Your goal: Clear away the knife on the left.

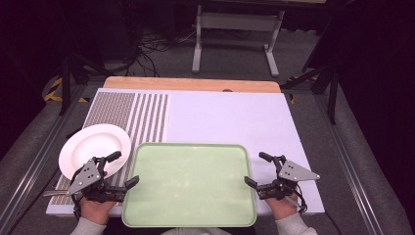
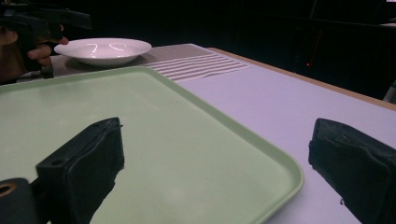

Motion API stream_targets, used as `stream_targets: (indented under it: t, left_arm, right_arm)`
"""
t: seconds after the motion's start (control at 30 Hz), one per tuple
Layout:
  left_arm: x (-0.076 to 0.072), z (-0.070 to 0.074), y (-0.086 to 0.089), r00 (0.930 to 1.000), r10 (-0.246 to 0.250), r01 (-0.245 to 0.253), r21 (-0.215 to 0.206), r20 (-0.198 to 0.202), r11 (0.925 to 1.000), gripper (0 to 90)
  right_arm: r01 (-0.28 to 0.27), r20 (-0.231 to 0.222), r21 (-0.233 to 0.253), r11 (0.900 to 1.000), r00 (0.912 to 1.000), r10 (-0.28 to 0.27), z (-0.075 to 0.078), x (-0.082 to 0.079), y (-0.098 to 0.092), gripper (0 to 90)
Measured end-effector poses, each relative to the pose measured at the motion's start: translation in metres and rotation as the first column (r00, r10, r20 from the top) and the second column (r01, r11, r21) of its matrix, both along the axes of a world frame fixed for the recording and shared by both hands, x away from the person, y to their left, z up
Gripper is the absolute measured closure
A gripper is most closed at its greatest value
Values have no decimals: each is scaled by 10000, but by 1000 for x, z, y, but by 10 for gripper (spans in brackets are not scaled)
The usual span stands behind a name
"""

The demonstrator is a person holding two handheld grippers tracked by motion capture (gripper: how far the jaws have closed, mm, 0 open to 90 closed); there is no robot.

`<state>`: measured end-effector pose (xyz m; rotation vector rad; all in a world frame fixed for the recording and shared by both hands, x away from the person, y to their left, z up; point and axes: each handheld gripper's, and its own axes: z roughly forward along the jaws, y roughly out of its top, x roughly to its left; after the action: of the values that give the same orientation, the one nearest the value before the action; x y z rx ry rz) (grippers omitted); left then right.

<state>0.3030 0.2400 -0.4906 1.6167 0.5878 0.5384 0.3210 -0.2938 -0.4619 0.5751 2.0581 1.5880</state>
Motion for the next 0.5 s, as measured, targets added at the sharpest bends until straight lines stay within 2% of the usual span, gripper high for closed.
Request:
stream_targets:
  t: [0.13,0.3,0.4,0.47,0.5]
  left_arm:
    - [0,0,0,10000,-54,54,-7,-46,10000,3]
    - [1,2,3,9999,-128,124,-364,-114,9993,0]
    - [2,5,5,9996,-214,206,-427,-180,9989,0]
    - [0,7,3,9994,-292,286,-349,-188,9990,3]
    - [0,9,2,9994,-339,337,-147,-118,9993,4]
  right_arm:
    - [30,35,-87,10000,10000,-30,0,-1,0,39]
    - [26,30,-45,10000,10000,-26,1,-1,-1,39]
    - [41,15,-52,10000,10000,-41,1,-1,-1,39]
    - [7,4,-1,10000,10000,-7,1,-1,-1,39]
    - [18,0,18,10000,10000,-18,1,-1,-1,39]
